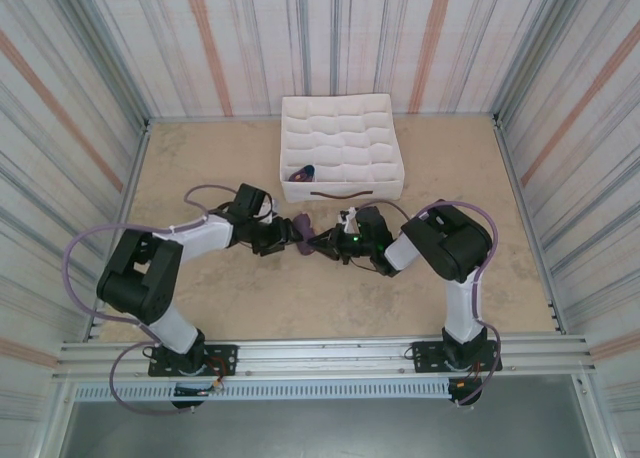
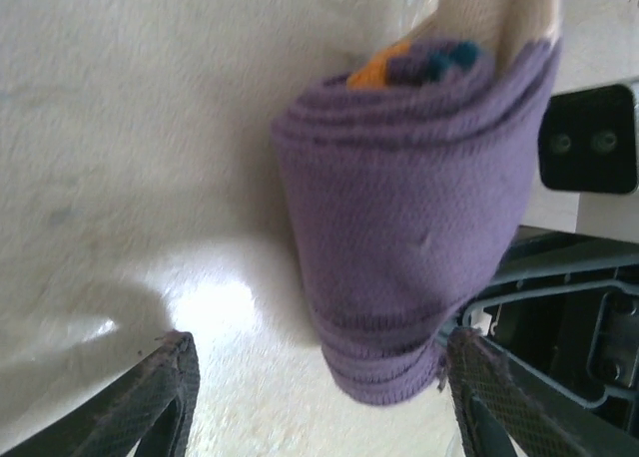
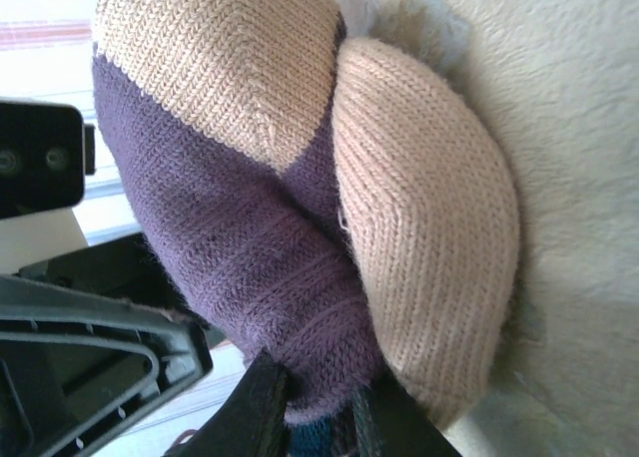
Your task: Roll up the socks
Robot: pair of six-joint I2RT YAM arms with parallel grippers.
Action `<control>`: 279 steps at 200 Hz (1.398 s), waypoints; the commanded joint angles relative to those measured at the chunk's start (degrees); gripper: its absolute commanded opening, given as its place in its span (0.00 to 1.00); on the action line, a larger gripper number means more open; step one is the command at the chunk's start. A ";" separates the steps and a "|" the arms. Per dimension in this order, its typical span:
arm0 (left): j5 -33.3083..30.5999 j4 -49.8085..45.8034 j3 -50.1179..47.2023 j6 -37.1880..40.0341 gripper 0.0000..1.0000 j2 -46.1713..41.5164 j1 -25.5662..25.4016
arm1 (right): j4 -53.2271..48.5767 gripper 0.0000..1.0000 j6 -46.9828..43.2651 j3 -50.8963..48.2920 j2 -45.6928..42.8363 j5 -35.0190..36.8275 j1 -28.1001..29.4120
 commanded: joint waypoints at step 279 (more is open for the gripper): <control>2.94 -13.40 14.69 17.22 0.16 14.60 -3.81 | -65.27 0.58 -30.07 21.00 -11.72 14.26 -1.73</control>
